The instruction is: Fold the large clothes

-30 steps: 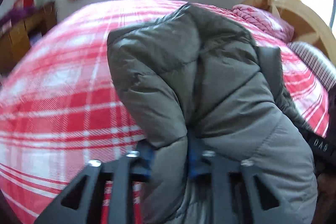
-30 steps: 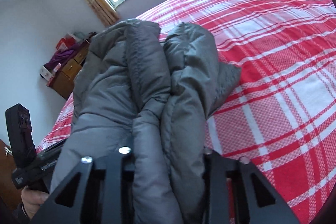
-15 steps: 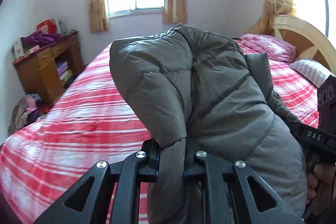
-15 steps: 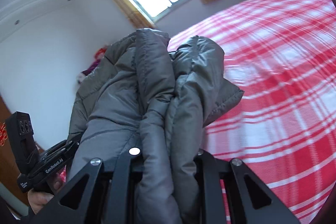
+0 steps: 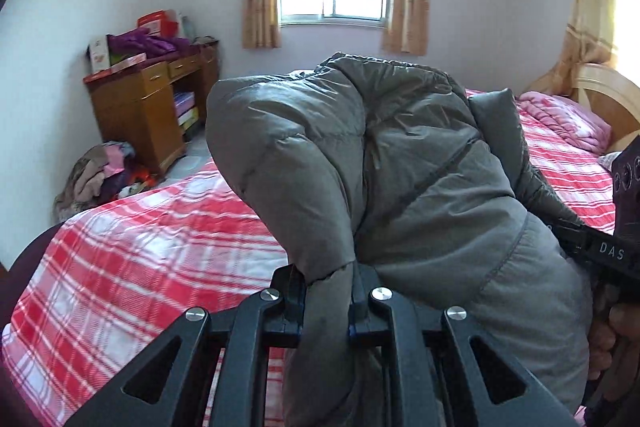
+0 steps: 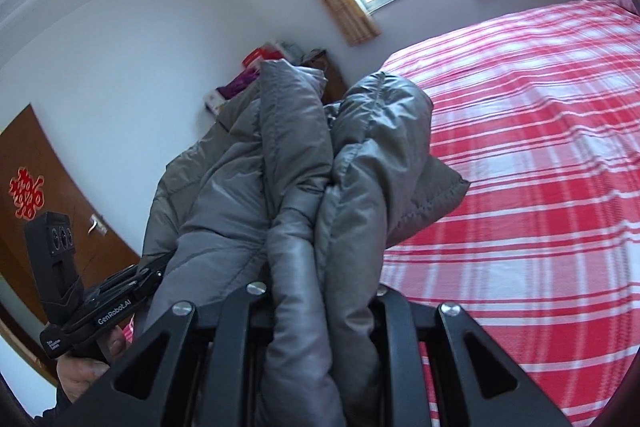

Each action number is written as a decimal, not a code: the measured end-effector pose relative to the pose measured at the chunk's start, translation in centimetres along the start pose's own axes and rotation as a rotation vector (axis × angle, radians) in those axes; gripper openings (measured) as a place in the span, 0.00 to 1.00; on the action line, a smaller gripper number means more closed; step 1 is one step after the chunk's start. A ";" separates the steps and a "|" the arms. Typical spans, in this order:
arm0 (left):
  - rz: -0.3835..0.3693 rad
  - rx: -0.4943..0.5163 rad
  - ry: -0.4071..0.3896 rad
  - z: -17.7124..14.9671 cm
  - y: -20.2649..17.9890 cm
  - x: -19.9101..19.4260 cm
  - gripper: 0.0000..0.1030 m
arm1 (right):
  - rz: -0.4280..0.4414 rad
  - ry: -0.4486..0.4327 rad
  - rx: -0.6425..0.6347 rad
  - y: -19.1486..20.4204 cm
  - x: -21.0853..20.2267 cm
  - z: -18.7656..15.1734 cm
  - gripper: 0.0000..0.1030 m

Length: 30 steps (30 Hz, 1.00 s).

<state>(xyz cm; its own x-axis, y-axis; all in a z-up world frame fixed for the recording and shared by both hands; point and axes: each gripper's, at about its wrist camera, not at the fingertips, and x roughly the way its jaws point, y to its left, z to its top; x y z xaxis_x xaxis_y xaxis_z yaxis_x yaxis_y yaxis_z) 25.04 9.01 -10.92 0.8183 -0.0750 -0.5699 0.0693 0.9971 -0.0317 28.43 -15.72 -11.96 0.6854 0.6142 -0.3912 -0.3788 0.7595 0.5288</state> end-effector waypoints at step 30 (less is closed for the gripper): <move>0.063 -0.085 0.117 -5.6 9.9 5.7 0.15 | -0.045 0.175 -0.032 1.4 11.4 -3.3 0.19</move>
<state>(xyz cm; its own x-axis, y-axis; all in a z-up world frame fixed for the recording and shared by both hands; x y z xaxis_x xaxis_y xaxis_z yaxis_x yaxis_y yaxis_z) 27.15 18.49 -19.11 0.7470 -0.0152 -0.6646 -0.0324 0.9977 -0.0592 33.65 -6.93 -18.21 0.5845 0.6049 -0.5407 -0.3717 0.7921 0.4842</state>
